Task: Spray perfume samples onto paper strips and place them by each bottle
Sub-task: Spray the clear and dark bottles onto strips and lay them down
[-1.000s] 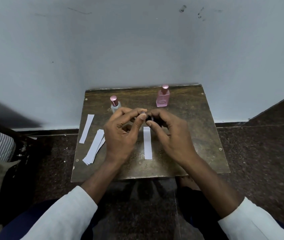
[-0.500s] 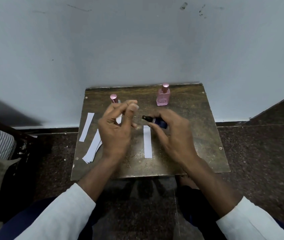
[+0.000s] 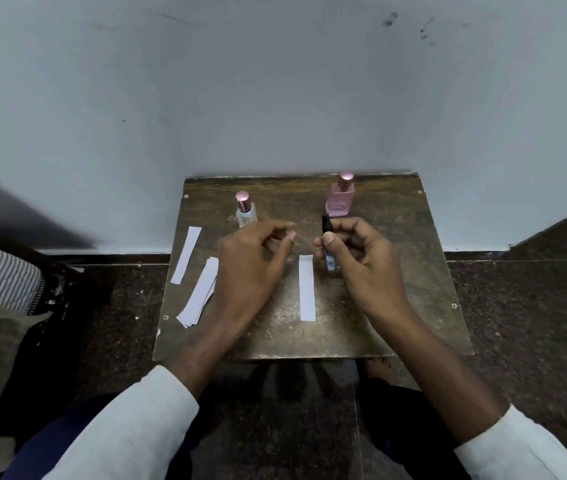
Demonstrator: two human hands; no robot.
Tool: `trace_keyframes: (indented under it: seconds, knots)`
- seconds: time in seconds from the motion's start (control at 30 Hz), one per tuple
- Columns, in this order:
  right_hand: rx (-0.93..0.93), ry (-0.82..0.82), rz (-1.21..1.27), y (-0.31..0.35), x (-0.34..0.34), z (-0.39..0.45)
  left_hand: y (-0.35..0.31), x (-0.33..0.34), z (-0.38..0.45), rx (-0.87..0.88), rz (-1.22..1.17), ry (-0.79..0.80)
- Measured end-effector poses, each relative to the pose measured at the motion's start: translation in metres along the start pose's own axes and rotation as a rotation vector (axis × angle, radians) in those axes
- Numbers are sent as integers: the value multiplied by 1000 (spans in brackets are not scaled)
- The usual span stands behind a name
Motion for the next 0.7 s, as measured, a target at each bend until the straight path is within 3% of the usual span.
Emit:
trace_keyframes:
  seconds: [0.3, 0.53, 0.7]
  knots:
    - [62, -56, -36, -7, -1, 2, 18, -5, 5, -60, 317, 125]
    - [68, -63, -21, -8, -2, 1, 24, 0, 3, -86, 307, 167]
    - [118, -33, 104, -9, -2, 1, 10, 6, -1, 151, 365, 154]
Point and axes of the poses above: each hand's wrist, its own z-axis towards the middle knuckle, its own x-axis out of the palm, y = z × x, the point moved 2 cm from there along z, towards the middle knuckle, and after that the axes turned 3 degrees about y, right-handed, at the moved point
